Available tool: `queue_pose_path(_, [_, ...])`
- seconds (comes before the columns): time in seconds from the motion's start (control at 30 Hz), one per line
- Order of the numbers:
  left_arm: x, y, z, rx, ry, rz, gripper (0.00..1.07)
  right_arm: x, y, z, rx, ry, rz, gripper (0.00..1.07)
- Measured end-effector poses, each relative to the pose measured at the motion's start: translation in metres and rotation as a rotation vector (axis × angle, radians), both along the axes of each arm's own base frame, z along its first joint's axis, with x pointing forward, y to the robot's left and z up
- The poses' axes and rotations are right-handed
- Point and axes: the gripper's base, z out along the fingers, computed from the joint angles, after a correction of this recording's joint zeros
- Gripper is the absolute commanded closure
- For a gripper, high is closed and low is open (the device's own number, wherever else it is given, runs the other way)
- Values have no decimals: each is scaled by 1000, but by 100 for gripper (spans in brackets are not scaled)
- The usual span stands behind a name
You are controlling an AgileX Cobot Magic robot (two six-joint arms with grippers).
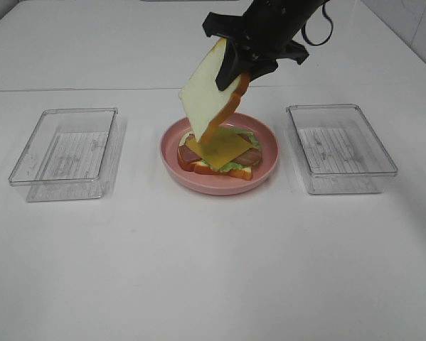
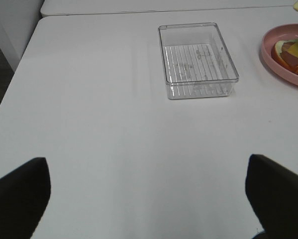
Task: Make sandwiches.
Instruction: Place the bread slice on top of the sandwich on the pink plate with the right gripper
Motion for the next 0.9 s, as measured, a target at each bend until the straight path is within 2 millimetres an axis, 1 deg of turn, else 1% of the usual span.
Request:
queue_pose_path(0.07, [0,0,0,0,0,0,7,3,4,-13,8,26,-3,107])
queue_pose_path(0.1, [0,0,0,0,0,0,7,3,4,-13,8,26,-3,107])
queue_pose_path(0.13, [0,0,0,0,0,0,7,3,5,-18,9,36,-3,107])
queue_pose_path(0.17, [0,0,0,0,0,0,7,5,8,-26,8,49,-5,107])
queue_pose_path(0.27, [0,0,0,0,0,0,7,6,8,-29,7,51,-8,107])
queue_pose_path(0.3, [0,0,0,0,0,0,7,8,9,-38,3,61,-13,107])
queue_pose_path(0.37, [0,0,0,0,0,0,7,9,9,-41,0,68,-14,107])
queue_pose_path(0.43, [0,0,0,0,0,0,7,12,10,-52,-4,74,-22,107])
queue_pose_path(0.53, [0,0,0,0,0,0,7,14,10,-57,-10,72,-26,107])
queue_pose_path(0.77, [0,0,0,0,0,0,7,15,7,-58,-43,56,-30,107])
queue_pose_path(0.8, [0,0,0,0,0,0,7,15,6,-59,-54,51,-30,97])
queue_pose_path(0.83, [0,0,0,0,0,0,7,15,6,-59,-54,51,-30,97])
queue_pose_path(0.87, [0,0,0,0,0,0,7,15,6,-59,-59,49,-29,90])
queue_pose_path(0.9, [0,0,0,0,0,0,7,15,6,-59,-68,46,-25,69])
